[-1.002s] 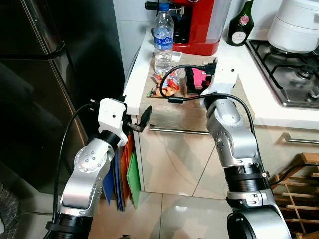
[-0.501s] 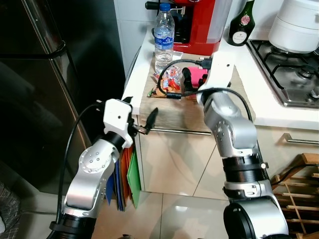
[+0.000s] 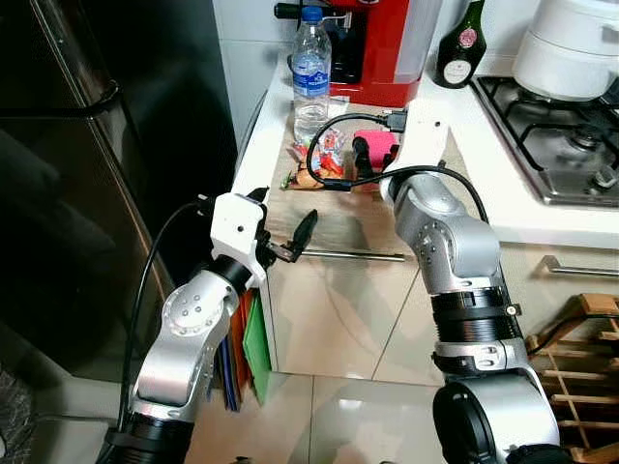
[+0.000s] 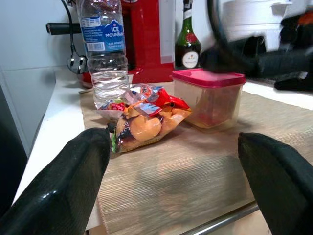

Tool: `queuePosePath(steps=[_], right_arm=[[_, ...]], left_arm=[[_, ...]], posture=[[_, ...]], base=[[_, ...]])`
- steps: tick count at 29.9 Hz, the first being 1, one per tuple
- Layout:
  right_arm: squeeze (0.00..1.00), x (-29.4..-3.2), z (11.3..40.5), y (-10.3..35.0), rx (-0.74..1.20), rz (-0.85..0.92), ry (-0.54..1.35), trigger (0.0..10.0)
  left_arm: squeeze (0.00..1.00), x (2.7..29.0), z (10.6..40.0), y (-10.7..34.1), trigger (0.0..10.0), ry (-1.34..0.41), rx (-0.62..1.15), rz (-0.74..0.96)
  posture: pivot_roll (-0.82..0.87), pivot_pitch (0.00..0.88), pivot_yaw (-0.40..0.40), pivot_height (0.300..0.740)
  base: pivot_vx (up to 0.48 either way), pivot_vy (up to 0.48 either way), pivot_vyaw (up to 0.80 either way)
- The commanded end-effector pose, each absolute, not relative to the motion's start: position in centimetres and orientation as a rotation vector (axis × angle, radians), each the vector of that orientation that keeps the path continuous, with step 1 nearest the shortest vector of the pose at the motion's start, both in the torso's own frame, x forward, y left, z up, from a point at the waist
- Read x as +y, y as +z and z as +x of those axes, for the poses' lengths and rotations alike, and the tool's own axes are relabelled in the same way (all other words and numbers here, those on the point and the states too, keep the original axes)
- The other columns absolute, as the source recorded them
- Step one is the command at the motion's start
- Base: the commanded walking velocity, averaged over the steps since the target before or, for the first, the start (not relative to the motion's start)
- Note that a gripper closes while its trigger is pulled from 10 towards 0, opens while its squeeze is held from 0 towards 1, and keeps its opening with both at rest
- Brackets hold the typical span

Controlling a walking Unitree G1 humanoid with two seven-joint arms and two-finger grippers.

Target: Restocking fridge

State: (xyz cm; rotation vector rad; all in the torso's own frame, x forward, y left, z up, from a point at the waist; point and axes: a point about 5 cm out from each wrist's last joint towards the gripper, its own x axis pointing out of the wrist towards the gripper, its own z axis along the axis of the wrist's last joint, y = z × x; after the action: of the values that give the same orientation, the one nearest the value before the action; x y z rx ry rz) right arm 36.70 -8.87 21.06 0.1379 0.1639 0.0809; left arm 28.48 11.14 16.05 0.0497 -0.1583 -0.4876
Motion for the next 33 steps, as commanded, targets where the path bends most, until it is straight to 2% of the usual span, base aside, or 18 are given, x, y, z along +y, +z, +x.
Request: queuePosePath(steps=[1,4,5,6,23,28,33], right_arm=[[0.00,-8.4,36.9,21.2,0.192,0.147,0.108,10.0],[0.00,-8.4,37.0,20.8,0.208,0.145,0.110,10.0],[0.00,-8.3,37.1,20.5,0.223,0.148,0.116,10.0],[0.00,-8.2,37.1,20.4,0.230,0.147,0.121,10.0],[0.00,-7.9,37.1,18.6,0.329,0.171,0.133,10.0],[0.00,-7.9,37.1,18.7,0.323,0.168,0.131,10.0],[0.00,-8.2,37.2,20.7,0.191,0.070,0.114,10.0]], left_arm=[[0.00,10.7,28.2,16.0,10.0,-0.525,-0.180,0.074],[0.00,10.4,28.0,16.1,10.0,-0.549,-0.192,0.066],[0.00,10.1,27.9,16.2,9.5,-0.568,-0.198,0.036],[0.00,10.0,27.9,16.3,10.0,-0.571,-0.198,0.031],[0.00,10.0,27.8,16.1,10.0,-0.577,-0.188,0.012],[0.00,10.0,27.8,16.1,10.0,-0.577,-0.185,0.009],[0.00,9.9,27.8,16.0,10.0,-0.574,-0.183,0.005]], posture=[[-0.02,0.000,0.004,0.740],[-0.03,0.000,-0.001,0.740],[-0.03,0.000,0.000,0.740],[-0.03,0.000,-0.001,0.740],[-0.03,0.000,0.001,0.740],[-0.03,0.000,-0.001,0.740],[-0.04,0.000,-0.003,0.740]], base=[[0.000,0.000,0.00],[0.000,0.000,0.00],[0.000,0.000,0.00],[0.000,0.000,0.00],[0.000,0.000,0.00],[0.000,0.000,0.00],[0.000,0.000,0.00]])
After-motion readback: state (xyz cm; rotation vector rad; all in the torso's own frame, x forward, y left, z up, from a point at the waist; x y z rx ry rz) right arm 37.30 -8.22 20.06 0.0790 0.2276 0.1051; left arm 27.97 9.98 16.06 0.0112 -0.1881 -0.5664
